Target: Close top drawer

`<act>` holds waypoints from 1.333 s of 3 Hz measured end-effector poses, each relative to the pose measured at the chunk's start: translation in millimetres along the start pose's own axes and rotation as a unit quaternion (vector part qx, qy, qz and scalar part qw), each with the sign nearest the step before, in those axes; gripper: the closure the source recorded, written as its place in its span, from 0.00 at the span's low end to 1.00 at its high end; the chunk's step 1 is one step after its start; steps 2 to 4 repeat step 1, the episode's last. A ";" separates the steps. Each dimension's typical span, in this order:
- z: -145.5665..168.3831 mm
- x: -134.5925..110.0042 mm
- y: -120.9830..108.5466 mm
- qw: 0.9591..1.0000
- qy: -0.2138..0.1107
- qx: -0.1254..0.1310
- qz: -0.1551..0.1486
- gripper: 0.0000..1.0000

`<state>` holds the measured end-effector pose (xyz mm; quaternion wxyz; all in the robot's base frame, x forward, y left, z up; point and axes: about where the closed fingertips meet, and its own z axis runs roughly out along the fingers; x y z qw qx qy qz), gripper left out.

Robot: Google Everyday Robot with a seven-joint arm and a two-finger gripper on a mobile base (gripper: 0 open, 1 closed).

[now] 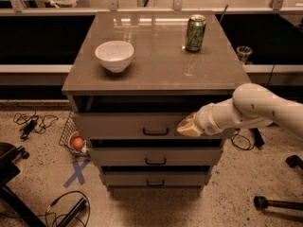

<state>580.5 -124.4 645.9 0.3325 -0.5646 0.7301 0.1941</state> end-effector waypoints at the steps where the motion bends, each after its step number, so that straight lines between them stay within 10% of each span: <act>1: 0.7 -1.3 -1.4 1.000 -0.001 0.000 -0.001 1.00; 4: 0.7 -1.3 -1.4 1.000 -0.001 0.000 -0.001 1.00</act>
Offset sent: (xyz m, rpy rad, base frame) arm 0.0000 0.0000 0.0000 0.0000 0.0000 0.0000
